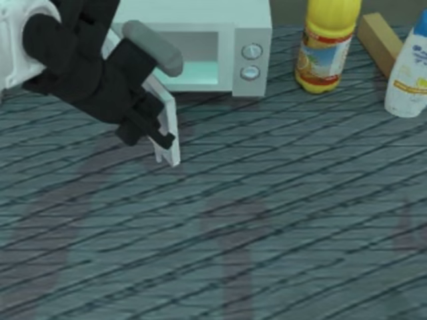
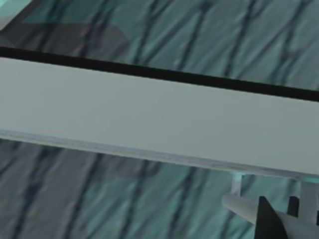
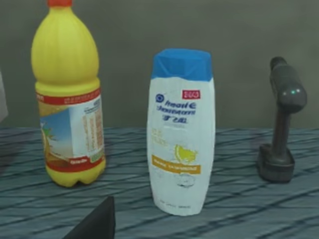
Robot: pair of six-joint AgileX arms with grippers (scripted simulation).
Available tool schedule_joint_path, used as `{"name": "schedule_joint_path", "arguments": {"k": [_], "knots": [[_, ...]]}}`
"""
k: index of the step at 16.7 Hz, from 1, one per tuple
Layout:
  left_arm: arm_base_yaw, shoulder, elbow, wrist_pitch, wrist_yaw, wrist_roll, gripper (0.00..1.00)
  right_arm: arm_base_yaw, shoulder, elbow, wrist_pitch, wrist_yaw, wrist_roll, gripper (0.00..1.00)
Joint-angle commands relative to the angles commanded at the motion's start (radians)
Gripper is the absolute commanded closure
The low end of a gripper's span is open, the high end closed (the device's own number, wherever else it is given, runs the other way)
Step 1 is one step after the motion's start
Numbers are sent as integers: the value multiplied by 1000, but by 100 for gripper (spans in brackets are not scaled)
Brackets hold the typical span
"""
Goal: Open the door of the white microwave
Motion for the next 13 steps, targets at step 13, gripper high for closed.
{"name": "schedule_joint_path", "arguments": {"k": [13], "knots": [[51, -16, -15, -34, 62, 124, 100, 0, 0, 0, 0, 0, 0, 0]]}}
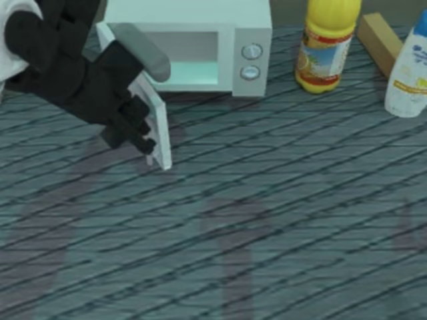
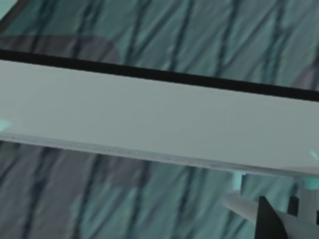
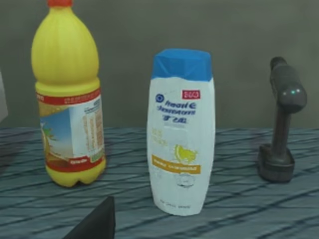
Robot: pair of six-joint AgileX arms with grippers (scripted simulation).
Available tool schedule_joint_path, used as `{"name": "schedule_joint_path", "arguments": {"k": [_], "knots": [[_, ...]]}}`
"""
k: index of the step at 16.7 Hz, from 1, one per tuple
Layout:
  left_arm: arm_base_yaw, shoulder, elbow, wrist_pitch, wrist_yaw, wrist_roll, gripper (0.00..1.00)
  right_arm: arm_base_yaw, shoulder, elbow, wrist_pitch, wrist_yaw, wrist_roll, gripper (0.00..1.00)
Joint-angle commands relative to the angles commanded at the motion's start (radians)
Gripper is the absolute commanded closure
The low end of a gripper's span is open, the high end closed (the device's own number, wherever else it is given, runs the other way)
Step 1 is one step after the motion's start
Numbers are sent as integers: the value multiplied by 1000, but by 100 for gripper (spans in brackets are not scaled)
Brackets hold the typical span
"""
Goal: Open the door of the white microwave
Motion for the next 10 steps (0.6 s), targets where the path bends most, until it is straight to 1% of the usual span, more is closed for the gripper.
{"name": "schedule_joint_path", "arguments": {"k": [2, 10], "knots": [[12, -5, -3, -7, 12, 27, 100, 0, 0, 0, 0, 0, 0, 0], [12, -5, -3, -7, 13, 28, 100, 0, 0, 0, 0, 0, 0, 0]]}}
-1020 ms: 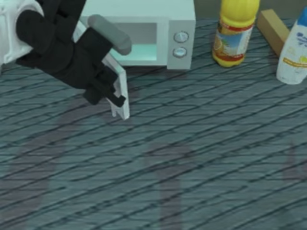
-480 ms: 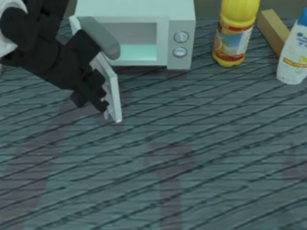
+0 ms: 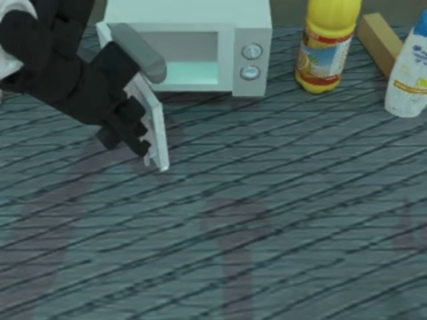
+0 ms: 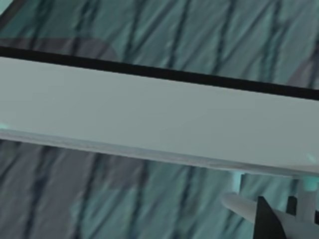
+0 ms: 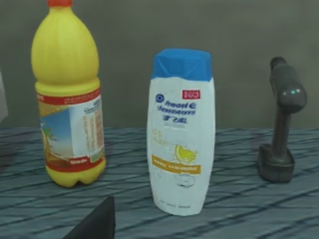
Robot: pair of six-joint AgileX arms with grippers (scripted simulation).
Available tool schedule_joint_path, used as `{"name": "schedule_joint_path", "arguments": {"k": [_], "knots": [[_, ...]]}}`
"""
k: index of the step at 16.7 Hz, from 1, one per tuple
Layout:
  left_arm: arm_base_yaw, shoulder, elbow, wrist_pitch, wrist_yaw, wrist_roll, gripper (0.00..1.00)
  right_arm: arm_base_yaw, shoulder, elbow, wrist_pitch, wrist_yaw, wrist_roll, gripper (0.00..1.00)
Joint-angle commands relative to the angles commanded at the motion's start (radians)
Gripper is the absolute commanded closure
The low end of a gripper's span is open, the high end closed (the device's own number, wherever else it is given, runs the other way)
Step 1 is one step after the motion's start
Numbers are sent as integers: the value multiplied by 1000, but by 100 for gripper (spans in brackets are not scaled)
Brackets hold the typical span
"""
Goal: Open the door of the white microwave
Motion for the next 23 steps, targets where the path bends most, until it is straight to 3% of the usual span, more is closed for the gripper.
{"name": "schedule_joint_path", "arguments": {"k": [18, 23], "knots": [[-2, 2, -3, -2, 6, 1, 100, 0, 0, 0, 0, 0, 0, 0], [42, 0, 1, -38, 46, 104, 100, 0, 0, 0, 0, 0, 0, 0]]}}
